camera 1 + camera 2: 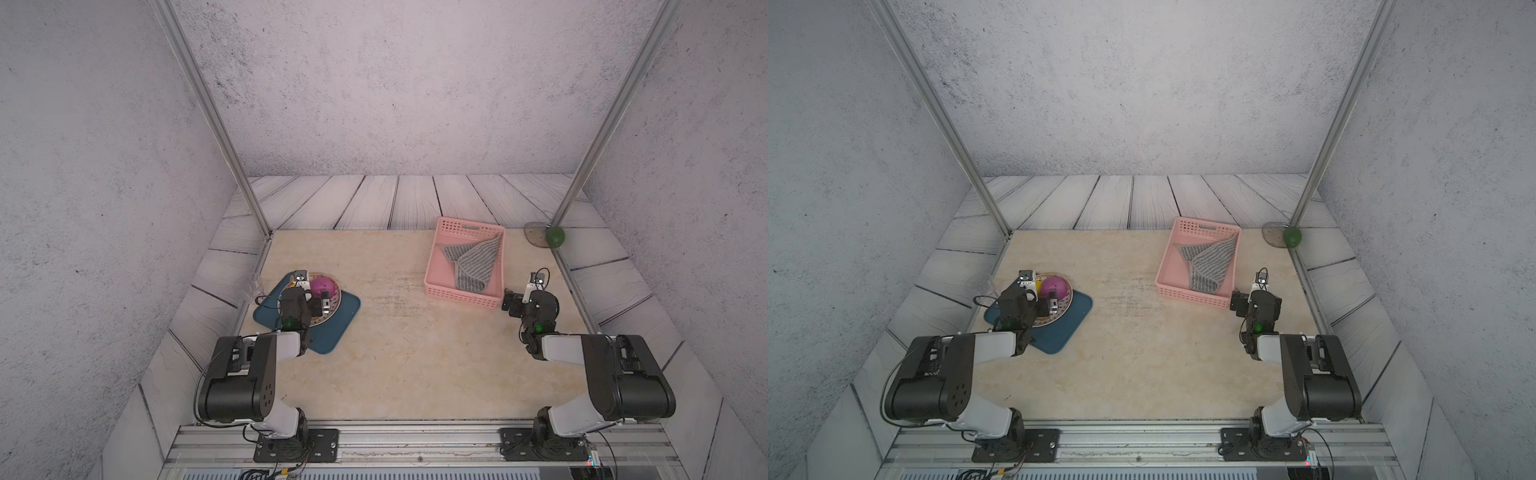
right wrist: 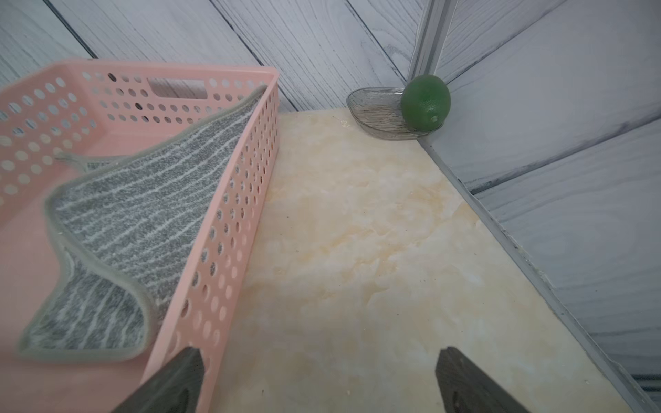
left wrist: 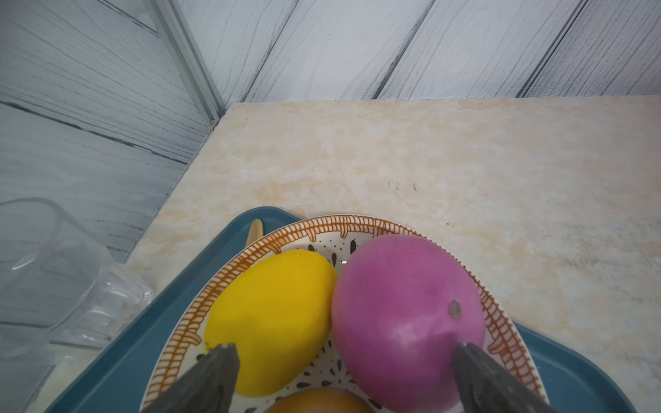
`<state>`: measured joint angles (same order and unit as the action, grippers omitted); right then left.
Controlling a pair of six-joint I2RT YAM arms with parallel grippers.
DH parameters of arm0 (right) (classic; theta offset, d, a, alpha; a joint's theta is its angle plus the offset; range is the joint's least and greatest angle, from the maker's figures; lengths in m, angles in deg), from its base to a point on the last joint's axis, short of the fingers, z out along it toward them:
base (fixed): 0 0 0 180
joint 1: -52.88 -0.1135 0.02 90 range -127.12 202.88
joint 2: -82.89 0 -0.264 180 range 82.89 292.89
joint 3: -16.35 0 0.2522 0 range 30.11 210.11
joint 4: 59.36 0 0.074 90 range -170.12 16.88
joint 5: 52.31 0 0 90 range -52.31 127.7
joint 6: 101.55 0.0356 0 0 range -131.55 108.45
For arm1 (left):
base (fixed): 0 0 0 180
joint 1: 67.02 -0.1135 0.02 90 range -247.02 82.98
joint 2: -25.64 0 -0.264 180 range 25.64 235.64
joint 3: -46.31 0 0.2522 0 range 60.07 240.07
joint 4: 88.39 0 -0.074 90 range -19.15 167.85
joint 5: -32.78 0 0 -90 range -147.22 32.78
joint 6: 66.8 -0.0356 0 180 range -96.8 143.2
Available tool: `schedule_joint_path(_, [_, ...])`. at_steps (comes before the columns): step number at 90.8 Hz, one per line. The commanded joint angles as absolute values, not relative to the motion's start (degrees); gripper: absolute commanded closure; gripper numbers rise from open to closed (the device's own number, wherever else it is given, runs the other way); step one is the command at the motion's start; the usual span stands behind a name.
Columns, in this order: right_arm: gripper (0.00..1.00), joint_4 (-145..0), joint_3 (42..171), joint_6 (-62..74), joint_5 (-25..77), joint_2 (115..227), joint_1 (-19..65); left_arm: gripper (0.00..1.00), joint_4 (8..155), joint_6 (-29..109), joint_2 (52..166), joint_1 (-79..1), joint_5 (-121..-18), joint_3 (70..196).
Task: Fold the square dishcloth
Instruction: Pick up the cleaning item from the bin.
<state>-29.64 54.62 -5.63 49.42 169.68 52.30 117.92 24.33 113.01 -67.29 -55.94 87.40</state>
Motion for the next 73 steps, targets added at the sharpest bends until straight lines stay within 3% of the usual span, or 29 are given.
schedule_joint_path(1, [0.01, -29.49, 54.71, -5.22, 50.25, 169.89, 52.13, 0.0, 118.29, 24.52, 113.09, -67.81, -55.57, 88.11])
schedule_joint_path(60, [0.01, -29.08, 55.01, -5.43, 50.53, 169.75, 52.03, 0.0, 118.69, 24.52, 112.92, -67.8, -55.63, 87.98])
schedule_joint_path(73, [0.01, -44.58, 60.93, -3.07, 55.14, 165.42, 52.21, 0.0, 107.96, 24.83, 109.18, -67.76, -55.51, 92.17])
